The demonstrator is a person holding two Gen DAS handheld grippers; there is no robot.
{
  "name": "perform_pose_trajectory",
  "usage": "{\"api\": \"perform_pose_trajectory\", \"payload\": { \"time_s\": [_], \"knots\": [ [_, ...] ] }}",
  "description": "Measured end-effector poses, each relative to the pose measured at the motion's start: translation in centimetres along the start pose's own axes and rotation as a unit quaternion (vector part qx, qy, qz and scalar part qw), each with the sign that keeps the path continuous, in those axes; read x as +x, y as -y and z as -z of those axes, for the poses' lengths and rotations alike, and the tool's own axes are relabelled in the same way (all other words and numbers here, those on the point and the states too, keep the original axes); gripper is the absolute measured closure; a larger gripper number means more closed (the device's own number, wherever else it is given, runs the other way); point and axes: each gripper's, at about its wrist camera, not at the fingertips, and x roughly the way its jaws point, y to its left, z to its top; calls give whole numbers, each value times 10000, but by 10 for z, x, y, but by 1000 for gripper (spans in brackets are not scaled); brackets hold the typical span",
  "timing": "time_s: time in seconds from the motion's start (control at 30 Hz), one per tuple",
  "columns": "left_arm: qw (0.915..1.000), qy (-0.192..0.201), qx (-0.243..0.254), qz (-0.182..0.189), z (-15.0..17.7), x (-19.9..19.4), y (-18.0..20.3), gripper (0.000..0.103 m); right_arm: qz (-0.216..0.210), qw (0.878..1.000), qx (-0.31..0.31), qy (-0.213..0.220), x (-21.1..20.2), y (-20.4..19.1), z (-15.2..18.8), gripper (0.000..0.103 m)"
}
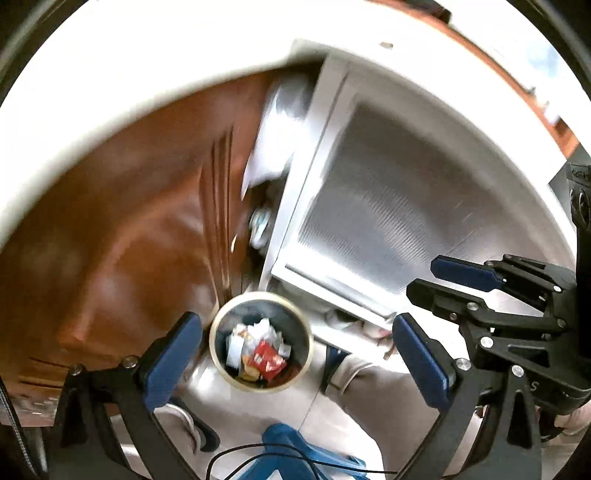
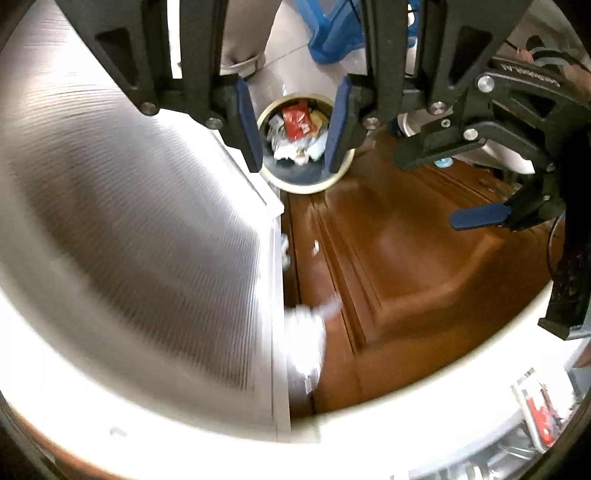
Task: Collect trash
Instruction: 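Raise both tools back up to the drink can and paper cup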
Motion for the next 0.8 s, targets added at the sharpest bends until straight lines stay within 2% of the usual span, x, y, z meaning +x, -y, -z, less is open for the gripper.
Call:
{"api": "perform_pose_trajectory", "payload": {
  "time_s": [0.23, 0.33, 0.5, 0.6, 0.7, 0.8],
  "knots": [
    [9984, 460, 317, 66, -50, -73, 30, 1, 33, 9962, -14, 867, -82, 8, -33, 67],
    [9972, 586, 462, 94, -79, -99, 40, 1, -54, 9942, 144, 1067, -105, 25, -55, 67],
    [9930, 820, 851, -74, -142, -137, 68, 1, -43, 9911, 375, 1277, -139, 56, -99, 67],
    [9927, 856, 849, -6, -183, -142, 78, 1, -144, 9889, 683, 1313, -146, 82, -133, 67],
    [9945, 834, 608, 167, -228, -140, 81, 1, -259, 9862, 999, 1297, -141, 108, -163, 67],
    [9937, 992, 505, 146, -270, -130, 87, 1, -17, 9836, 1141, 1399, -135, 136, -190, 67]
  ]
}}
